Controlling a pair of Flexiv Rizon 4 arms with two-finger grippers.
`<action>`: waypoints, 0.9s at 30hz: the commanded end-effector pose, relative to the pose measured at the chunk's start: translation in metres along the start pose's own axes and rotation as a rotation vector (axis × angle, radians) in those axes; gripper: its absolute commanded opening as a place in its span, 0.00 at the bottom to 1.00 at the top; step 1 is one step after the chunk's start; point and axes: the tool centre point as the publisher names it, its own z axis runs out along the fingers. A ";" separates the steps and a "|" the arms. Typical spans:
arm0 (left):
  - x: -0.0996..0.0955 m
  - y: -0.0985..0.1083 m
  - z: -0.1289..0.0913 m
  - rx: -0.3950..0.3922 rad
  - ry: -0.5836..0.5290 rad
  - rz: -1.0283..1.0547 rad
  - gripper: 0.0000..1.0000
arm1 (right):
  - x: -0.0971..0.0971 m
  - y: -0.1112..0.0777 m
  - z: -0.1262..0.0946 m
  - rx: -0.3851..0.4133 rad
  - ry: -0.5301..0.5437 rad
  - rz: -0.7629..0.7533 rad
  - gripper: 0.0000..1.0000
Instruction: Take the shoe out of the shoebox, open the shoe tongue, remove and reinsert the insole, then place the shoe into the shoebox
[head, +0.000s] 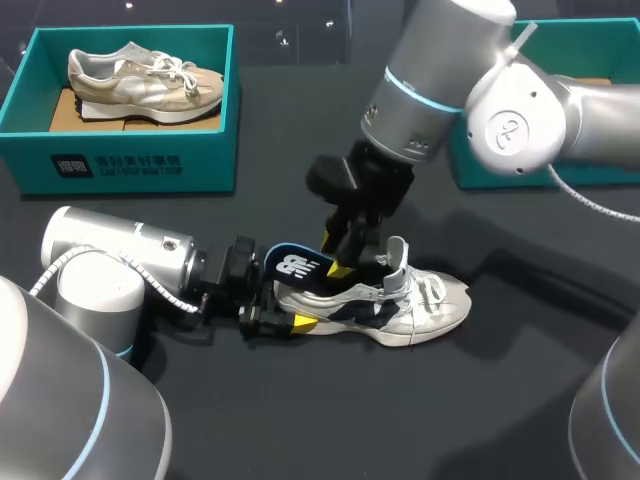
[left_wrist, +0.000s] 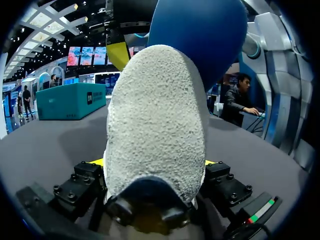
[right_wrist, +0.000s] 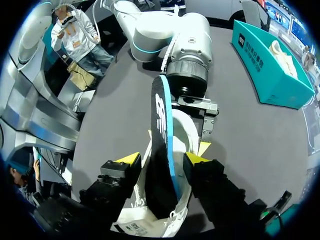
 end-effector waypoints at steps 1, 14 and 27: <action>0.000 0.000 0.002 -0.002 0.001 0.000 0.00 | -0.002 -0.004 0.008 -0.045 0.024 -0.001 0.56; 0.000 0.000 0.002 -0.002 0.001 0.000 0.00 | -0.004 0.001 0.014 -0.060 0.130 0.032 0.67; 0.000 0.000 0.002 -0.002 0.001 0.000 0.00 | -0.001 0.002 0.021 -0.047 0.161 0.139 0.48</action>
